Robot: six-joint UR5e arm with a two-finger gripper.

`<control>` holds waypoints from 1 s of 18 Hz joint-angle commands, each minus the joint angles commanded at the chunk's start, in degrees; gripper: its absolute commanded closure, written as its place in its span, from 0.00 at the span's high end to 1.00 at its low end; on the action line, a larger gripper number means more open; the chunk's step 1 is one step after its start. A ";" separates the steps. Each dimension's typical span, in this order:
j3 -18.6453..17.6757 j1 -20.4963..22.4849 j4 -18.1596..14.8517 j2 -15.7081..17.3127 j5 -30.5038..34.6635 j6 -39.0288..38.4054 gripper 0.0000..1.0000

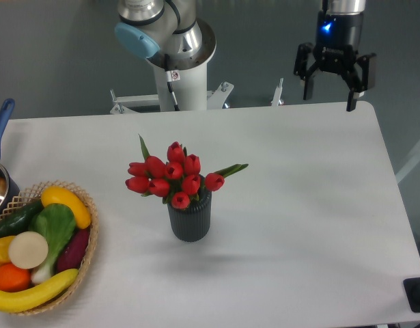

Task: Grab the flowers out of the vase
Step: 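Open the gripper and start moving it toward the red tulips, then move the open gripper down toward the tulip stems above the vase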

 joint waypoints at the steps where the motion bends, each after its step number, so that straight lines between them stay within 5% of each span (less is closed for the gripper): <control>1: -0.44 -0.70 1.58 -0.09 -0.09 -2.64 1.00; 4: -0.62 -2.20 4.41 -1.93 -3.42 -12.13 1.00; 9: -3.25 -2.29 4.58 -2.11 -12.44 -14.44 1.00; 12: -6.07 -1.85 5.55 -2.20 -20.64 -13.57 1.00; 18: -8.18 -2.47 6.69 -3.43 -20.92 -7.77 1.00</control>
